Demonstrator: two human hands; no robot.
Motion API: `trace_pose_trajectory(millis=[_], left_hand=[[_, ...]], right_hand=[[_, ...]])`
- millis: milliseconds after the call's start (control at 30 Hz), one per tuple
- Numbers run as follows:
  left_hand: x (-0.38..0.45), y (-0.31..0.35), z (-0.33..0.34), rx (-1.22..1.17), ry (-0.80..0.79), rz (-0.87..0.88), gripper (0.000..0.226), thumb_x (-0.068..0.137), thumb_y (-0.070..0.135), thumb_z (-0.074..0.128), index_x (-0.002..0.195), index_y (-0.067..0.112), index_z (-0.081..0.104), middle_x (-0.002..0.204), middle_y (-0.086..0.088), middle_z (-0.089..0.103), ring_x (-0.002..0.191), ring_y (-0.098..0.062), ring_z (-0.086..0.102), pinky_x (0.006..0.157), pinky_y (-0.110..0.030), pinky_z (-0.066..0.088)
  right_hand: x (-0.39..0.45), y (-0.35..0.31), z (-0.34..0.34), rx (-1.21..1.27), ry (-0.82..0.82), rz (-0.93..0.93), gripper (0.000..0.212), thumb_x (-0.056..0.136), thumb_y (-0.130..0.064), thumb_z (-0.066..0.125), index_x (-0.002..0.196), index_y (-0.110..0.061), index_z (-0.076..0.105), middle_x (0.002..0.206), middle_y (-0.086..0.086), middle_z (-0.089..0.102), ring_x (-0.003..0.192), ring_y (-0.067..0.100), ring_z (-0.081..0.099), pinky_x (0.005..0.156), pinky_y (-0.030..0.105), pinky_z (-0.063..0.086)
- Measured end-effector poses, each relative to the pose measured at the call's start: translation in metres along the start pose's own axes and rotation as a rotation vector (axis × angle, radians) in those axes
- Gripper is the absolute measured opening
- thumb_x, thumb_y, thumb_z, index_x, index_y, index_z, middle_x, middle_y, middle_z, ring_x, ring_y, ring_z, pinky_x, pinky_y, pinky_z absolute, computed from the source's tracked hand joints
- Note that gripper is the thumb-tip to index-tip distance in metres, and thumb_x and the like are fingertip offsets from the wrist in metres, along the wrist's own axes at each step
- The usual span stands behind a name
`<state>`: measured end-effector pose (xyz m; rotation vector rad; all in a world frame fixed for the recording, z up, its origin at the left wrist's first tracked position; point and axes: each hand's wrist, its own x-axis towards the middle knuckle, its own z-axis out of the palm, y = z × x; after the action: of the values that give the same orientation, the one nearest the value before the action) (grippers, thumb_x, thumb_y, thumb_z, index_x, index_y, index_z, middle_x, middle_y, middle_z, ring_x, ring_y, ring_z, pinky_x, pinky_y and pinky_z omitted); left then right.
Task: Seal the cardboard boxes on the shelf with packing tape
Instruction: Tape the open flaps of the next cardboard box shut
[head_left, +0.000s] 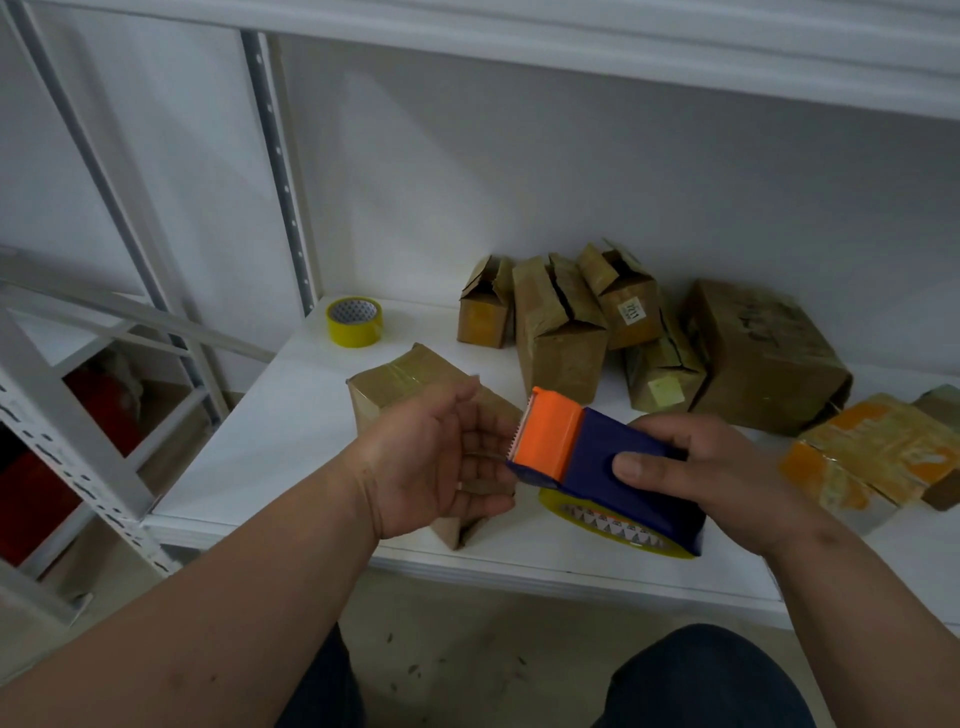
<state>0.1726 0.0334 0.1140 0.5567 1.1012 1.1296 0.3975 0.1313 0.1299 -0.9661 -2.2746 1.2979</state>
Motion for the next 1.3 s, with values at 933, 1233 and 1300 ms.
trace_pose_trajectory(millis=[933, 1233, 1300], left_hand=[[0.0, 0.022, -0.015, 0.432, 0.322, 0.194, 0.009, 0.093, 0.001, 0.059, 0.086, 0.004, 0.065, 0.084, -0.016, 0.058, 0.077, -0.022, 0.058, 0.067, -0.036, 0.061], [0.001, 0.049, -0.023, 0.551, 0.351, 0.285, 0.015, 0.092, 0.0, 0.059, 0.079, 0.007, 0.064, 0.076, -0.01, 0.055, 0.068, -0.016, 0.057, 0.069, -0.036, 0.06], [-0.002, 0.058, -0.035, 0.545, 0.381, 0.31, 0.018, 0.092, 0.0, 0.059, 0.076, 0.007, 0.062, 0.076, -0.01, 0.052, 0.066, -0.016, 0.057, 0.07, -0.039, 0.061]], right_hand=[[0.01, -0.009, 0.018, -0.128, 0.011, -0.042, 0.045, 0.065, -0.061, 0.064, 0.094, -0.026, 0.066, 0.083, -0.008, 0.073, 0.07, 0.007, 0.069, 0.056, 0.015, 0.05], [0.01, -0.012, 0.015, -0.033, 0.014, -0.078, 0.052, 0.061, -0.065, 0.061, 0.093, -0.025, 0.065, 0.083, -0.009, 0.073, 0.07, 0.007, 0.069, 0.057, 0.013, 0.05], [0.008, -0.007, 0.012, -0.015, 0.014, -0.066, 0.055, 0.056, -0.067, 0.059, 0.092, -0.025, 0.066, 0.081, -0.01, 0.073, 0.067, 0.007, 0.069, 0.056, 0.012, 0.049]])
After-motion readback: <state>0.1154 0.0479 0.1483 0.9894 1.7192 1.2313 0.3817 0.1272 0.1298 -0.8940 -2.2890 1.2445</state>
